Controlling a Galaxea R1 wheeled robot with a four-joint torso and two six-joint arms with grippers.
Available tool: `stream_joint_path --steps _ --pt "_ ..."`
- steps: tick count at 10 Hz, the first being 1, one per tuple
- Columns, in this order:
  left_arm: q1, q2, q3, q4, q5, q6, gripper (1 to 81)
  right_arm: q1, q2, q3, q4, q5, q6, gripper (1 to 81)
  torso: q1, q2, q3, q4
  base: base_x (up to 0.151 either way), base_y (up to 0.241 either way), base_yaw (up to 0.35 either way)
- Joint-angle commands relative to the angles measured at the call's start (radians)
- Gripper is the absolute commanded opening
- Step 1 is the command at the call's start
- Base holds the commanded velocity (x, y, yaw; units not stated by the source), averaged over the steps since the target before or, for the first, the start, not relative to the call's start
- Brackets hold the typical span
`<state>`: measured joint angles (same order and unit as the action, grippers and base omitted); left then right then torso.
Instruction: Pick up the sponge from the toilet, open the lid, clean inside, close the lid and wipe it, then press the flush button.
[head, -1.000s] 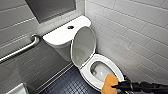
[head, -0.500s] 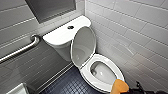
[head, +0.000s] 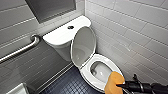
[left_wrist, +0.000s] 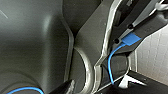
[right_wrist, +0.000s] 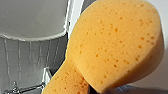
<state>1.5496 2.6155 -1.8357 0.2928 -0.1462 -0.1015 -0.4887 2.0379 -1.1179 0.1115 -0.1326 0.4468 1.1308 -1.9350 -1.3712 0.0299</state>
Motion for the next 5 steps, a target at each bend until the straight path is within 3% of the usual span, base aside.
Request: stream_joint_path --steps 1,5 --pt "0.034 -0.008 0.023 0.017 0.077 0.006 81.1 0.152 0.167 -0.146 0.002 -0.085 0.001 1.0 0.0 0.0 0.0 0.0 0.0 0.0 0.0" --pt "0.033 -0.001 -0.002 0.006 0.077 0.005 81.1 0.284 0.48 -0.414 0.002 -0.214 0.001 1.0 0.0 0.0 0.0 0.0 0.0 0.0 0.0"
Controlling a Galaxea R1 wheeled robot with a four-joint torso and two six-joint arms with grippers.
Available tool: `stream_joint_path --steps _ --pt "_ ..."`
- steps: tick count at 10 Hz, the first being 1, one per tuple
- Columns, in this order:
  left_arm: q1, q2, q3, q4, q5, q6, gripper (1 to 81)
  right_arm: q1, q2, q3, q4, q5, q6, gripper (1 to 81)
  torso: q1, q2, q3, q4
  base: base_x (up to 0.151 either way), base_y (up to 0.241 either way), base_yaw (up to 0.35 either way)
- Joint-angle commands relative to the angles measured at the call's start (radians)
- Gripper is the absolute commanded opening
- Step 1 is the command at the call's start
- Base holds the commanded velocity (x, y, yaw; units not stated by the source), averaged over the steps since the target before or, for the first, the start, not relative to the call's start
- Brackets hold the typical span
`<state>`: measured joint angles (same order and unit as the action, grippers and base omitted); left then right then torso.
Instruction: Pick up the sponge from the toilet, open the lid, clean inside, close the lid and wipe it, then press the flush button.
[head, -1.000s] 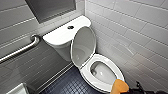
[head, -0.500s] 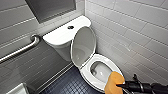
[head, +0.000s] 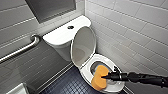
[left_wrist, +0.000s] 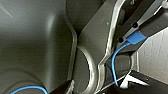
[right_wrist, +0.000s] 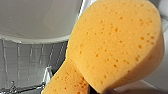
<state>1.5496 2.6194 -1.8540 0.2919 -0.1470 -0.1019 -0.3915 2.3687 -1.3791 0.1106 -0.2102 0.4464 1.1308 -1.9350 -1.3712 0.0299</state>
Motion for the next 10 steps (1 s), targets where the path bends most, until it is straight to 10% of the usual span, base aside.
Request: stream_joint_path --steps 1,10 --pt "0.033 -0.005 0.007 0.007 0.078 0.004 81.1 0.205 0.223 -0.211 0.001 -0.143 0.002 1.0 0.0 0.0 0.0 0.0 0.0 0.0 0.0" --pt "0.042 0.005 -0.024 0.007 0.078 0.002 81.1 0.19 0.511 -0.563 -0.091 -0.098 0.002 1.0 0.0 0.0 0.0 0.0 0.0 0.0 0.0"
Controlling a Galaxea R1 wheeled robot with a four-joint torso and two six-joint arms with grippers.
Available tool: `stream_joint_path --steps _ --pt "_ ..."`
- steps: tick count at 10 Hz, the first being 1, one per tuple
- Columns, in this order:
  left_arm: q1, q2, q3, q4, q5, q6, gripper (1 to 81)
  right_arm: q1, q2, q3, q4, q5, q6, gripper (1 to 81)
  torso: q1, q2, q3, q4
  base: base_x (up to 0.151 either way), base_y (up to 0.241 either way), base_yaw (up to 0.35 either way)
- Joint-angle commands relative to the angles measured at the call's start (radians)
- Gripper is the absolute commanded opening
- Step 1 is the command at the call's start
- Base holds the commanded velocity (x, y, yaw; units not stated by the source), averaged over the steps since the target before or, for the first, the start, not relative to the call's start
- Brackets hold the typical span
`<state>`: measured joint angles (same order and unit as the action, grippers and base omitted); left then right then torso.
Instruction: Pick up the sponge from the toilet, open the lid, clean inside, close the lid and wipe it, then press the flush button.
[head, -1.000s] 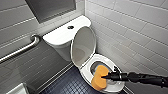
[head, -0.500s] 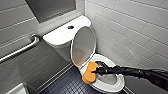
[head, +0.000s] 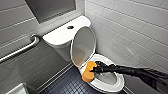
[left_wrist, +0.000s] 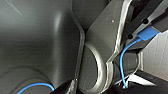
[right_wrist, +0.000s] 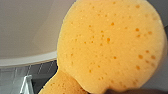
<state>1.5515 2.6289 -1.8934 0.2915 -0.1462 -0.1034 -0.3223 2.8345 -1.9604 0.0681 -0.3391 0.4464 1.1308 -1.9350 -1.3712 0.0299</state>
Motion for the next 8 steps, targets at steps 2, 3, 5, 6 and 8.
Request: stream_joint_path --steps 2,3,5,6,8 --pt "0.039 0.004 0.016 0.012 0.077 0.002 81.1 0.088 -0.005 0.1 -0.044 0.017 0.003 1.0 0.0 0.0 0.0 0.0 0.0 0.0 0.0" --pt "0.039 0.002 0.016 0.012 0.079 0.002 81.1 0.068 -0.033 0.13 -0.044 0.015 0.012 1.0 0.0 0.0 0.0 0.0 0.0 0.0 0.0" --pt "0.039 -0.001 0.016 0.015 0.077 0.002 81.1 0.045 -0.089 0.19 -0.042 0.002 0.014 1.0 0.0 0.0 0.0 0.0 0.0 0.0 0.0" --pt "0.039 0.002 0.016 0.017 0.077 0.002 81.1 0.038 -0.125 0.221 -0.042 -0.009 0.026 1.0 0.0 0.0 0.0 0.0 0.0 0.0 0.0" --pt "0.039 0.004 0.016 0.017 0.077 0.004 81.1 0.006 -0.186 0.262 -0.04 -0.006 0.029 1.0 0.0 0.0 0.0 0.0 0.0 0.0 0.0"
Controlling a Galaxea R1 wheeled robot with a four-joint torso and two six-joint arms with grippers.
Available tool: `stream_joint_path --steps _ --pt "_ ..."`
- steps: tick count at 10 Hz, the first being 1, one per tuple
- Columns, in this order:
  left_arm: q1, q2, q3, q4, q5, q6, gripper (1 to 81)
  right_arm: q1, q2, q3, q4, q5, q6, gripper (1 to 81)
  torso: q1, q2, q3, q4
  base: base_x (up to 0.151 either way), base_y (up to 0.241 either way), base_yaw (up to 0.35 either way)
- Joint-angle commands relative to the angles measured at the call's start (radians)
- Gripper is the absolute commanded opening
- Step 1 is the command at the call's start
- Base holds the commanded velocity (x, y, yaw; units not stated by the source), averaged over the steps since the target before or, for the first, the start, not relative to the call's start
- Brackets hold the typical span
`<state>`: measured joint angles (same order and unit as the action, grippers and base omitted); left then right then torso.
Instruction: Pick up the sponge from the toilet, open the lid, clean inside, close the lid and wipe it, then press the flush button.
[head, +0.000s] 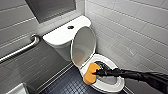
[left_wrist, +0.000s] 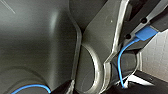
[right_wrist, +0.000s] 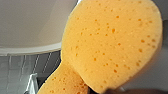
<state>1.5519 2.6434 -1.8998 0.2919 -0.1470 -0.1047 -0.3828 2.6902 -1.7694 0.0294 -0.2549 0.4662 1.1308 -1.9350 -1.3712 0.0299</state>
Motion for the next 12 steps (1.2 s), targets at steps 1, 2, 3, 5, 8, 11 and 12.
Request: stream_joint_path --steps 1,2,3,5,8,11,12 --pt "0.038 -0.011 0.022 0.016 0.078 0.005 81.1 0.048 -0.065 0.082 -0.002 -0.084 0.009 1.0 0.0 0.0 0.0 0.0 0.0 0.0 0.0" --pt "0.038 -0.011 0.022 0.016 0.078 0.005 81.1 0.04 -0.08 0.091 -0.005 -0.084 0.009 1.0 0.0 0.0 0.0 0.0 0.0 0.0 0.0" --pt "0.038 -0.011 0.022 0.016 0.078 0.005 81.1 0.035 -0.123 0.128 -0.003 -0.083 0.011 1.0 0.0 0.0 0.0 0.0 0.0 0.0 0.0" --pt "0.037 -0.006 0.022 0.016 0.078 0.005 81.1 0.029 -0.207 0.206 -0.005 -0.083 0.02 1.0 0.0 0.0 0.0 0.0 0.0 0.0 0.0" --pt "0.035 0.0 0.022 0.018 0.078 0.005 81.1 0.006 -0.318 0.306 -0.003 -0.083 0.023 1.0 0.0 0.0 0.0 0.0 0.0 0.0 0.0" --pt "0.032 0.0 0.022 0.018 0.078 0.007 81.1 -0.037 -0.436 0.395 -0.003 -0.078 0.022 1.0 0.0 0.0 0.0 0.0 0.0 0.0 0.0" --pt "0.032 0.0 0.022 0.018 0.078 0.008 81.1 -0.045 -0.487 0.43 -0.002 -0.078 0.023 1.0 0.0 0.0 0.0 0.0 0.0 0.0 0.0"
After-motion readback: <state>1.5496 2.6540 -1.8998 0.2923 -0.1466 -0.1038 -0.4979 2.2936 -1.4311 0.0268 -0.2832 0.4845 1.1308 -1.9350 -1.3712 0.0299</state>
